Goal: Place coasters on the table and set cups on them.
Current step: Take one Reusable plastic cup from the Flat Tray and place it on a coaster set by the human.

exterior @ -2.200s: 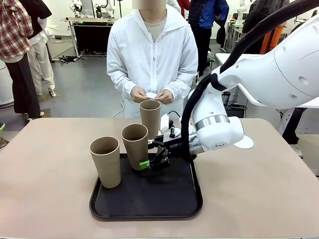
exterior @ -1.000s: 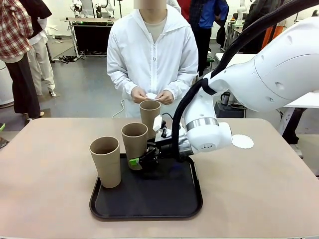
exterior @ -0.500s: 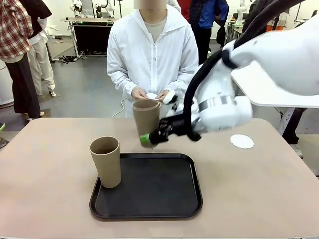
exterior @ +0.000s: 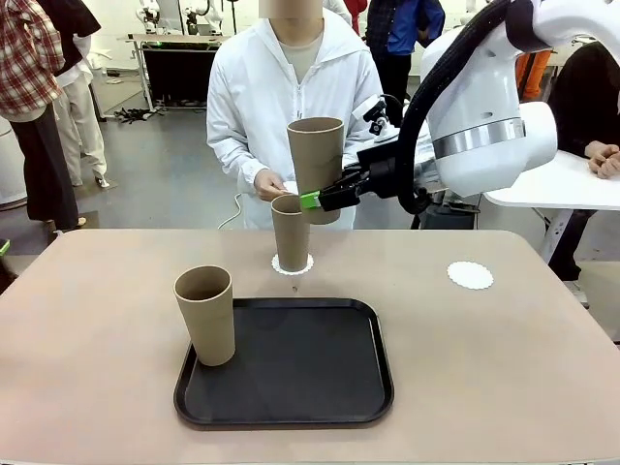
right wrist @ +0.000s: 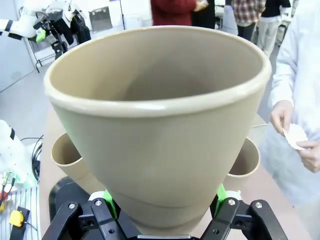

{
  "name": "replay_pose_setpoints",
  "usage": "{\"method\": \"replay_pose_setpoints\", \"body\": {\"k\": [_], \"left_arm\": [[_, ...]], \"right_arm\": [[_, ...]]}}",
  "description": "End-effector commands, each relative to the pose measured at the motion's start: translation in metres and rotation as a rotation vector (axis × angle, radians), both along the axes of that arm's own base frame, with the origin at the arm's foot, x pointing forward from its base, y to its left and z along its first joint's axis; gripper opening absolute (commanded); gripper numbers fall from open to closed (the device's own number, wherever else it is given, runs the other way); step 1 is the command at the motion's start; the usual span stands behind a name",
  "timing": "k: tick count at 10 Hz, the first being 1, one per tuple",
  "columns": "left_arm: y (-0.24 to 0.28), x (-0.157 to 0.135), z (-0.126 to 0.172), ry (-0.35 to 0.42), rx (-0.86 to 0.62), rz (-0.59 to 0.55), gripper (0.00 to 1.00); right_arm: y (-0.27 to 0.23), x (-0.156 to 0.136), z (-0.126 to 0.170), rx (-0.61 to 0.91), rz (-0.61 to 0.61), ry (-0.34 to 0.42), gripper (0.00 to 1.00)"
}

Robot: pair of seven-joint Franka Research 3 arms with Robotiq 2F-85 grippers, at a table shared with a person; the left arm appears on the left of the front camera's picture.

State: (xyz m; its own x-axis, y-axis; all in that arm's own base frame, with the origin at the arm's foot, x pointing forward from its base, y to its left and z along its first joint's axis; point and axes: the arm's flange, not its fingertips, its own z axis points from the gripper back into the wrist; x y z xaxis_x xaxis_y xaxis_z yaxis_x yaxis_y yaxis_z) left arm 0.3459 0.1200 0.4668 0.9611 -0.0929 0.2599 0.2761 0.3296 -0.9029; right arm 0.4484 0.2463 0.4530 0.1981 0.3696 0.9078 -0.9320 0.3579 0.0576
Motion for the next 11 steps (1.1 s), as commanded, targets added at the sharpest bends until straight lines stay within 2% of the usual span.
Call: {"method": "replay_pose_setpoints", "body": {"k": [1, 2, 3, 4, 5, 6, 7, 8, 9, 11], "left_arm": [[0.001, -0.001, 0.002, -0.007, -0.007, 0.002, 1.00], [0.001, -0.001, 0.002, -0.007, -0.007, 0.002, 1.00], [0.001, -0.001, 0.002, -0.007, -0.007, 0.002, 1.00], [0.001, -0.001, 0.002, -0.007, -0.007, 0.002, 1.00], [0.001, -0.001, 0.002, -0.007, -0.007, 0.002, 1.00], [0.001, -0.001, 0.002, -0.007, -0.007, 0.002, 1.00], [0.001, -0.001, 0.002, -0.007, -0.007, 0.002, 1.00], [0.001, -0.001, 0.002, -0.007, -0.007, 0.002, 1.00], [0.001, -0.001, 0.002, -0.007, -0.007, 0.002, 1.00], [0.001, -0.001, 0.002, -0.007, -0.007, 0.002, 1.00]], "right_arm": [[0.006, -0.003, -0.002, 0.008, 0.020, -0.021, 0.00], [0.006, -0.003, -0.002, 0.008, 0.020, -0.021, 0.00], [0.002, -0.001, 0.000, -0.001, 0.005, -0.002, 0.80], [-0.019, 0.025, -0.004, -0.123, 0.106, -0.026, 0.80], [-0.052, 0.055, -0.002, -0.161, 0.124, -0.027, 0.80], [-0.092, 0.083, -0.002, -0.149, 0.084, 0.001, 0.80], [-0.127, 0.100, 0.002, -0.166, 0.055, 0.005, 0.80], [-0.173, 0.120, 0.013, -0.143, -0.038, 0.004, 0.80], [-0.198, 0.130, 0.022, -0.100, -0.101, 0.015, 0.80], [-0.248, 0.138, 0.036, -0.023, -0.153, 0.029, 0.80]]}}
